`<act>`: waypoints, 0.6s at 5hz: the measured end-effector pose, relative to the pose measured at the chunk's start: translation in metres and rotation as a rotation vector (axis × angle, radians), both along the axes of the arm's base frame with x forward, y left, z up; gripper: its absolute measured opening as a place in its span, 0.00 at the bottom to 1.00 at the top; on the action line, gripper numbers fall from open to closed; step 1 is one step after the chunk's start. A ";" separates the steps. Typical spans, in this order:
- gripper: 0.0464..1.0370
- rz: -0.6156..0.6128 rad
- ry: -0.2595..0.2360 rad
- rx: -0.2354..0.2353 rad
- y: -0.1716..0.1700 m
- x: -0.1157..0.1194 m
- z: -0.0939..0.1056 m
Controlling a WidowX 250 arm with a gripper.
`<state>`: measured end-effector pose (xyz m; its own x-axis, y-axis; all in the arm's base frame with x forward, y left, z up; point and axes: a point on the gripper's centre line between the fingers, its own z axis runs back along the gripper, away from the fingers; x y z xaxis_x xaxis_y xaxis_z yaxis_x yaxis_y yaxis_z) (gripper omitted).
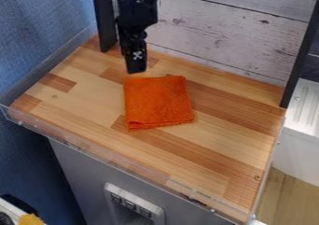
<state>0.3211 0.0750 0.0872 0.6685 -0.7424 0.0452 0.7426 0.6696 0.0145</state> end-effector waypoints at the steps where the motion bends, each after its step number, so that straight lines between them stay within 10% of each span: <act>1: 0.96 -0.054 0.017 -0.009 0.008 -0.002 0.002; 3: 0.91 -0.107 0.046 -0.026 0.025 -0.011 0.005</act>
